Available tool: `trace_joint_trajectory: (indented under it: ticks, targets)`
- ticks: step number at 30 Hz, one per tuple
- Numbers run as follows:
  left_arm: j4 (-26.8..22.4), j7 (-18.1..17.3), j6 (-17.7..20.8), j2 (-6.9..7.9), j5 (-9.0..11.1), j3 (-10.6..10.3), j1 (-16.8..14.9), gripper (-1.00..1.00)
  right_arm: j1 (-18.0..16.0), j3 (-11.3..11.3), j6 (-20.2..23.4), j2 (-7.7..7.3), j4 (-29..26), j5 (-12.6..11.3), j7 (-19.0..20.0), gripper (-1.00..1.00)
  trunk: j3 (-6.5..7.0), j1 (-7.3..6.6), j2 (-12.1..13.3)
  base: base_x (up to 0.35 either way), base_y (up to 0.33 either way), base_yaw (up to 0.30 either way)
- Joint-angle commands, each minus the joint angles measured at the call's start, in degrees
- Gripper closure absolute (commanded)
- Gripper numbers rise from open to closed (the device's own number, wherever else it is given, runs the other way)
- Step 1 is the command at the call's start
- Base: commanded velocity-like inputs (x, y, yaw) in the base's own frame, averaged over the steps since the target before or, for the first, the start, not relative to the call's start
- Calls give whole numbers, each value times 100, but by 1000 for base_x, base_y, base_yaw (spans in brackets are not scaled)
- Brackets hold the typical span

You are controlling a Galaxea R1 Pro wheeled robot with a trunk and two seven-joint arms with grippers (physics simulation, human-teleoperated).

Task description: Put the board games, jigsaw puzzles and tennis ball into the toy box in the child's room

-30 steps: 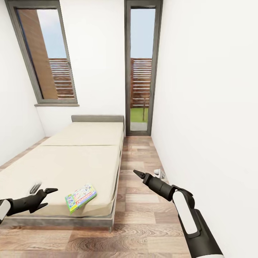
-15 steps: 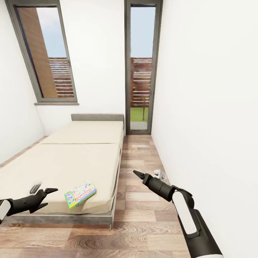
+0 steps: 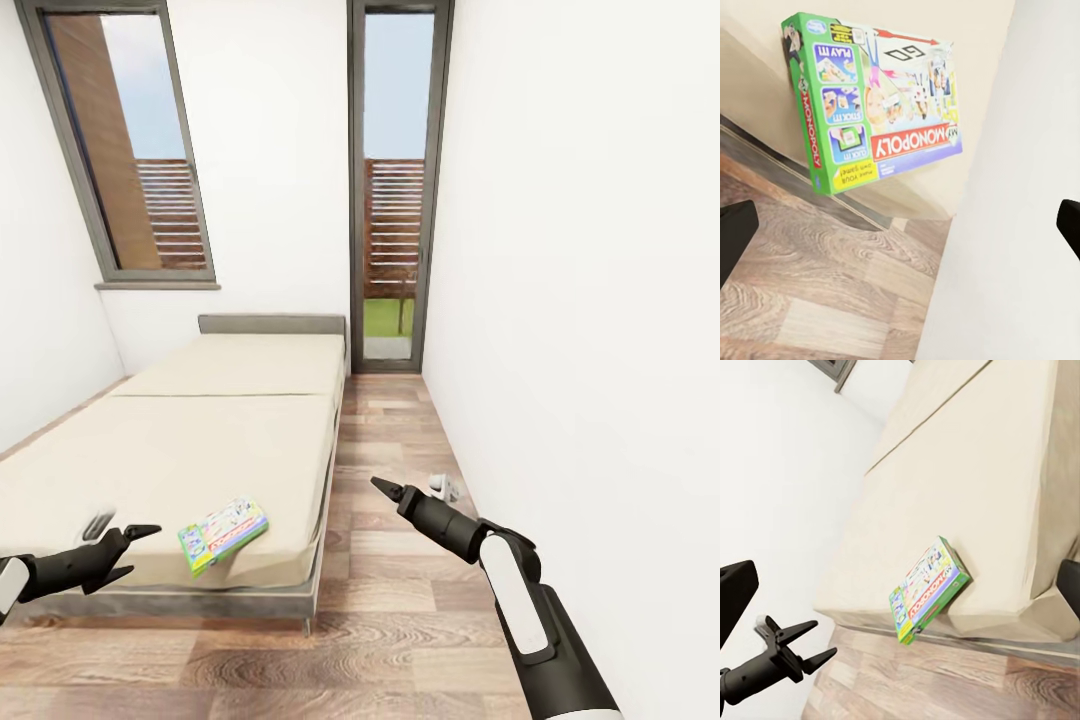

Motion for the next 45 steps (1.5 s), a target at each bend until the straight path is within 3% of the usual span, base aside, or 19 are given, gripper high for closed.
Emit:
trace_joint_trajectory:
  ticks: [1, 5, 18, 37, 45]
  targets:
    - [2, -4, 34, -1, 10, 32, -5, -100, -4, -8, 25, 3, -2, 8, 17, -100, -24, 22, -44, 0, 0, 0]
    - [2, -97, 34, -1, 8, 49, -4, -100, -4, -8, 25, 3, 3, 10, 17, -100, -96, 110, -205, 0, 0, 0]
    - [-3, -927, 98, 27, -5, 59, -3, -100, -4, -15, 17, 5, 107, 16, 17, -100, -329, 395, -726, 0, 0, 0]
    - [-7, -1128, 185, 154, 3, 64, 6, -100, -4, -34, -23, 4, 133, 43, 9, -100, -671, 813, -1488, 0, 0, 0]
    - [-9, -2032, 342, 282, -14, 75, 6, -100, -4, -47, -27, 1, 138, 31, 10, -100, -814, 988, -1809, 0, 0, 0]
